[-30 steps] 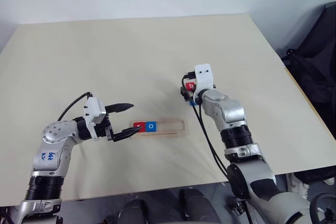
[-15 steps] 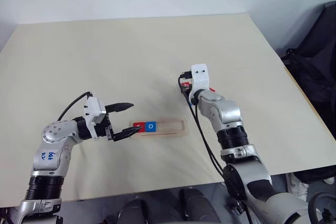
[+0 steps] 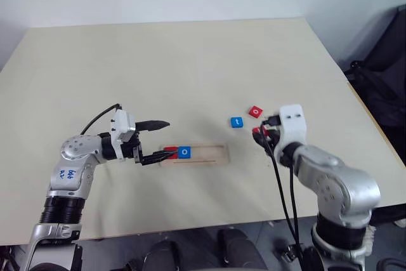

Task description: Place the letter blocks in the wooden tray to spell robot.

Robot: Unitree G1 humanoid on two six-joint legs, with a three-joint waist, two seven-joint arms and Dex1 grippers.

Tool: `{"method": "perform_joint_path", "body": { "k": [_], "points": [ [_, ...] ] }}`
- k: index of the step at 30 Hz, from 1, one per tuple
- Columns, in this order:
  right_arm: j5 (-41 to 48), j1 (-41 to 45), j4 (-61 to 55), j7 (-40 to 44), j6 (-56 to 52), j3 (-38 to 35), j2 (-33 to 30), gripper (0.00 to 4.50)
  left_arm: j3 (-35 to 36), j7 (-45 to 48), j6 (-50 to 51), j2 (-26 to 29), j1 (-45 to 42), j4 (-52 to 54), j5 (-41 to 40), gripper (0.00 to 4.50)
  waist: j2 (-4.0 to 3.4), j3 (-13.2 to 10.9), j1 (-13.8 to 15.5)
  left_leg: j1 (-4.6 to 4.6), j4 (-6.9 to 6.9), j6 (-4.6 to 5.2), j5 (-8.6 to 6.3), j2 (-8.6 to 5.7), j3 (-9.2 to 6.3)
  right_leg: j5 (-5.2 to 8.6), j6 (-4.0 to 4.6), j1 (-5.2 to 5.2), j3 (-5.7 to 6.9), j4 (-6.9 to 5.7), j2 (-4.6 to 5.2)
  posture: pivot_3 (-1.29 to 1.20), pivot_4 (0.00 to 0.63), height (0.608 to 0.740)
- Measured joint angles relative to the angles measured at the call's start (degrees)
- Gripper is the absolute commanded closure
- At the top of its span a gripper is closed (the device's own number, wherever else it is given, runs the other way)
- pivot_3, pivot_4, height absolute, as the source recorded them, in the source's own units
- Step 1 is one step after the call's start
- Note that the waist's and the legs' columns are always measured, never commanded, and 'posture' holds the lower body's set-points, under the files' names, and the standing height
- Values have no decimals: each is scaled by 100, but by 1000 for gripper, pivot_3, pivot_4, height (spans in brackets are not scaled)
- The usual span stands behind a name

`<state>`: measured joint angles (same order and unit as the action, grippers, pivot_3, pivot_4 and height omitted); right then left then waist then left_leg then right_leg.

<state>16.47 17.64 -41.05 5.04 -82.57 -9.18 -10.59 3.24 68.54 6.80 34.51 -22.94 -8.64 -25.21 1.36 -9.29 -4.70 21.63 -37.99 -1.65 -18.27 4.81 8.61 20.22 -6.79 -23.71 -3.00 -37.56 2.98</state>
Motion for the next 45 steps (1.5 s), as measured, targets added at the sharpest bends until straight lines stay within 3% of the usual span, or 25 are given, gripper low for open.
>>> {"method": "perform_joint_path", "body": {
  "k": [5, 10, 14, 20, 22, 25, 29, 36, 42, 45],
  "points": [
    [-373, -505, -45, -429, 232, 125, 221, 2949, -96, 164, -3, 0, -192, -160, 43, 0, 0, 0, -2, 1, 0, 0, 0, -4, 3, 0, -1, -1, -11, 6, -3, 0, 150, 740],
    [-419, -512, 55, -440, 533, 440, 480, 1354, -109, 228, 3, 3, -256, -160, 54, 0, 0, 0, -5, 0, 0, -9, -3, 0, 1, 0, 0, -1, -23, 6, -30, 0, 150, 740],
    [-246, -556, 78, -51, 659, 407, 234, 15, -106, 231, 27, 33, -253, -142, 53, 0, 0, 0, 3, 1, 0, -8, -4, -1, -1, -1, -1, 0, -29, 11, -29, 0, 150, 740],
    [463, -1274, 48, 1869, 1740, -486, -1666, 15, -84, 291, 77, 179, 5, -90, 40, 0, 3, -3, 88, 0, -1, 1, -11, -3, -3, -3, -5, 9, -29, 25, -31, 0, 150, 740],
    [585, -1837, 232, 2951, 3019, -854, -2320, 15, -78, 317, 81, 197, 95, 18, 1, 0, 6, -5, 145, -6, 1, 3, -13, -7, -3, -3, -5, 20, -29, 34, -39, 0, 150, 740],
    [675, -2506, 922, 4340, 4668, -1278, -2772, 15, -40, 346, 89, 231, 237, 161, -33, 0, 14, -7, 161, -23, 0, 3, -15, -6, -5, -6, -9, 43, -33, 47, -45, 0, 150, 740],
    [440, -2911, 2159, 5779, 6451, -1322, -3536, 15, 38, 312, 133, 263, 420, 310, -34, 0, 17, -12, 156, -49, -6, 16, -22, -9, -2, -9, -14, 82, -39, 69, -42, 0, 150, 740],
    [364, -1823, 3609, 6619, 7483, -728, -3829, 15, 104, 149, 314, 264, 582, 613, -95, 0, 15, -23, 160, -57, -14, 13, -21, -2, -7, -9, -14, 89, -39, 60, -42, 0, 150, 740],
    [-213, -12, 4842, 7206, 7644, 641, -3963, 15, 119, 1, 339, 222, 581, 649, -128, 0, -1, -33, 150, -58, -23, 12, -21, -1, -6, -10, -14, 87, -39, 55, -39, 0, 150, 740],
    [-401, 265, 5133, 7368, 7723, 986, -3947, 15, 116, -19, 364, 204, 571, 679, -131, 0, -7, -36, 223, -50, -22, 10, -20, 2, -8, -9, -13, 82, -28, 53, -38, 0, 150, 740]
  ]
}}
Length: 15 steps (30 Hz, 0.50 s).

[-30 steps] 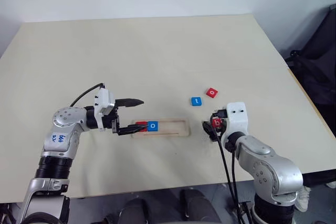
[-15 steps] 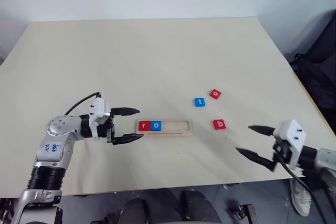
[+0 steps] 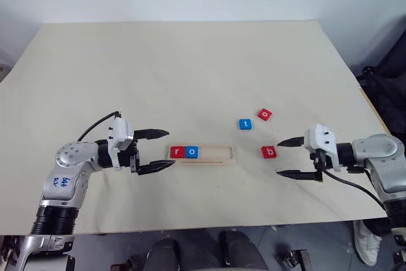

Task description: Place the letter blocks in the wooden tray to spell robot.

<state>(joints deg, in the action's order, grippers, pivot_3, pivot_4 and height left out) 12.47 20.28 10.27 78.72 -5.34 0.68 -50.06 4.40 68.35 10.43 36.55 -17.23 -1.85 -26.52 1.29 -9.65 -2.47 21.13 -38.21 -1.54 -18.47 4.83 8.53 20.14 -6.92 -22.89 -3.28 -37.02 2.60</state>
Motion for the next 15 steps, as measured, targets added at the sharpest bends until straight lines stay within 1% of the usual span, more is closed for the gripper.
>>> {"method": "perform_joint_path", "body": {
  "k": [1, 3, 7, 11, 12, 14, 15],
  "points": [
    [-288, 544, 514, 66, 139, 366, 126, 15, -6, -8, 40, -11, 4, 39, -11, 0, -6, -4, -27, 0, -8, 0, -1, -4, 11, -1, -2, -4, -9, 1, 9, 0, 150, 740],
    [-549, 1134, 1112, 103, 300, 678, 332, 15, -15, -8, 80, -12, 54, 179, -33, 0, -7, -5, -88, -4, -21, 1, -1, -2, 15, -3, -5, -2, -13, -5, 8, 0, 150, 740],
    [-771, 1648, 1771, 126, 445, 914, 575, 15, -41, -23, 153, -22, 179, 342, -53, 0, -14, -9, -99, -3, -29, 0, 0, 4, 14, 1, 2, -13, -10, -36, 4, 0, 150, 740],
    [-826, 1779, 1940, 224, 532, 1021, 590, 884, -38, -96, 170, -21, 229, 356, -62, 0, -14, -9, -96, -2, -40, -1, -1, 7, 13, 1, 2, -14, -11, -42, 4, 0, 150, 740],
    [-834, 1779, 1940, 255, 548, 1031, 590, 1298, -38, -117, 170, -21, 234, 370, -67, 0, -14, -9, -96, -2, -44, -1, -1, 7, 12, 1, 2, -12, -11, -43, 4, 0, 150, 740],
    [-836, 1772, 1940, 306, 582, 1036, 590, 1836, -30, -131, 170, -21, 252, 386, -75, 0, -14, -9, -94, -2, -49, -1, -1, 7, 11, 1, 2, -11, -10, -46, 5, 0, 150, 740],
    [-836, 1767, 1940, 319, 607, 1036, 590, 2204, -25, -134, 170, -21, 261, 386, -79, 0, -14, -9, -94, -2, -50, -2, -2, 7, 11, 1, 2, -10, -10, -47, 5, 0, 150, 740]
  ]
}}
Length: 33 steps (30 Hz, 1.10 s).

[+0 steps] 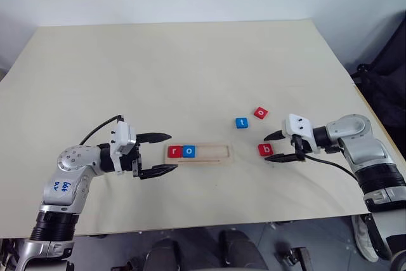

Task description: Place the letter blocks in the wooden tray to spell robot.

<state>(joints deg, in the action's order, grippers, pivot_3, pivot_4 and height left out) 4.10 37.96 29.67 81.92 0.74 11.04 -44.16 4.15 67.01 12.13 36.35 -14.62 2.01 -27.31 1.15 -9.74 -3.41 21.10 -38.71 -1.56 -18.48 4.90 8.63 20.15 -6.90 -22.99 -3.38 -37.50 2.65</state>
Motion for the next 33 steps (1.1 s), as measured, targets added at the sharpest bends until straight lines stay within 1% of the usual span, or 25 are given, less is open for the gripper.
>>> {"method": "perform_joint_path", "body": {
  "k": [2, 3, 6, 8, 11, 13, 16, 18, 21, 25, 33],
  "points": [
    [3, -7, 0, 30, 49, 0, 0, 2837, 14, -4, 0, 0, 9, 0, -10, 0, 0, 0, 0, 0, 0, -1, -1, 0, 0, 0, 0, 0, 0, -1, 0, 0, 150, 740],
    [7, -7, -2, 35, 53, 0, 0, 3024, 25, -4, -1, 0, 8, 0, -19, 0, 0, 0, -1, 0, -1, -1, -1, 0, 0, 0, 0, 0, 0, -1, 0, 0, 150, 740],
    [71, -15, -72, 22, -29, -18, 27, 3017, 30, 19, -6, 2, 8, -2, -34, 0, 0, 0, -1, 1, -1, -2, -1, 0, -1, 0, 0, 0, 0, -2, 0, 0, 150, 740],
    [192, -24, -367, -31, -317, -29, 155, 3017, 30, 43, -10, 5, 6, -5, -36, 0, -1, 0, -2, 1, -1, -2, -1, 2, -8, 0, 0, -5, -1, -7, -1, 0, 150, 740],
    [498, -56, -1516, -256, -1388, -23, 403, 3017, 30, 151, -31, 21, 1, -24, -42, 0, -4, -2, -22, 17, -2, -8, -5, 9, -17, 2, 3, -47, -18, -34, -4, 0, 150, 740],
    [703, -56, -2261, -416, -2043, 10, 621, 3017, 27, 207, -51, 30, -3, -45, -42, 0, -5, -2, -17, 19, -7, -15, -8, 18, -18, 3, 7, -49, -14, -36, -10, 0, 150, 740],
    [796, -54, -3014, -782, -2840, 247, 929, 3017, 28, 274, -100, 45, 3, -72, -41, 0, -4, -3, -3, 21, -13, -17, -12, 17, -18, 4, 7, -49, -13, -34, -8, 0, 150, 740],
    [785, -54, -3229, -982, -3156, 438, 1091, 3017, 28, 285, -122, 46, 13, -73, -39, 0, -4, -3, 19, 24, -14, -15, -14, 12, -18, 4, 7, -48, -10, -33, -6, 0, 150, 740],
    [704, -53, -3318, -1215, -3339, 704, 1261, 3017, 27, 287, -135, 46, 30, -73, -36, 0, -4, -3, 30, 29, -18, -11, -16, 8, -14, 4, 7, -49, -6, -30, -5, 0, 150, 740],
    [474, 90, -3077, -1496, -3323, 946, 1441, 3017, 27, 252, -284, 6, 34, -73, -2, 0, -4, -3, 11, 29, -16, -11, -16, 10, -6, 4, 7, -52, -7, -31, -9, 0, 150, 740],
    [193, 465, -2667, -1630, -3051, 1262, 1676, 3017, 27, 256, -902, -122, 55, -80, 100, 0, -4, -3, -14, 29, -15, -12, -16, 12, 0, 4, 8, -55, -7, -31, -11, 0, 150, 740]
  ]
}}
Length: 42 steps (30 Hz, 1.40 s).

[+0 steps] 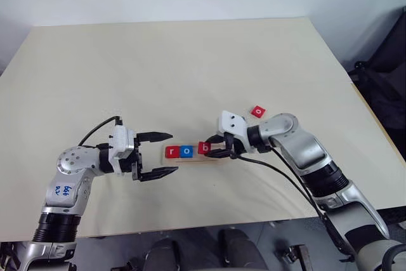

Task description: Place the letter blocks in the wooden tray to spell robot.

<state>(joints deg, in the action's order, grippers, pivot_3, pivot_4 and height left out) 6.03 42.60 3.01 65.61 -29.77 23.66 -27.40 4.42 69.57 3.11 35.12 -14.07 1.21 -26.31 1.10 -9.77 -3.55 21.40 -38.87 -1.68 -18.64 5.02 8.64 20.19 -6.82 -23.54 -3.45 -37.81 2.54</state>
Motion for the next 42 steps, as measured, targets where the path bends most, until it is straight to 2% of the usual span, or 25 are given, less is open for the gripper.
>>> {"method": "perform_joint_path", "body": {
  "k": [13, 22, 29, 32, 42],
  "points": [
    [-364, 241, 468, 132, 351, 340, 214, 3017, 0, -15, -137, 15, 122, -13, 94, 0, 0, 0, -6, 1, 0, 0, 0, 0, 1, 0, 0, -1, 0, 0, 1, 0, 150, 740],
    [-413, 296, 472, 194, 309, 321, 202, 9, 0, -107, -130, 48, 156, -6, 96, 0, 0, 0, -6, 1, 1, 0, 0, 0, 0, 0, 0, -1, 1, 0, 1, 0, 150, 740],
    [-193, 357, 85, 243, -27, 11, 42, 9, -4, -115, -103, 61, 150, -4, 94, 0, 0, 0, -2, 3, 1, -1, -1, 1, -2, 0, 0, -2, 1, 1, 2, 0, 150, 740],
    [-69, 189, -259, 219, -172, -178, -114, 620, -7, -113, -64, 73, 147, -5, 94, 0, 0, 0, 5, 3, 1, -1, -1, 1, -3, 0, 0, -2, 1, 2, 2, 0, 150, 740],
    [110, -586, -1072, -30, -683, -93, -164, 4029, -105, -101, -57, 88, 51, -177, 94, 0, 0, 0, 3, 5, 3, -2, -2, 1, -3, 0, 1, -4, 0, 3, -1, 0, 150, 740]
  ]
}}
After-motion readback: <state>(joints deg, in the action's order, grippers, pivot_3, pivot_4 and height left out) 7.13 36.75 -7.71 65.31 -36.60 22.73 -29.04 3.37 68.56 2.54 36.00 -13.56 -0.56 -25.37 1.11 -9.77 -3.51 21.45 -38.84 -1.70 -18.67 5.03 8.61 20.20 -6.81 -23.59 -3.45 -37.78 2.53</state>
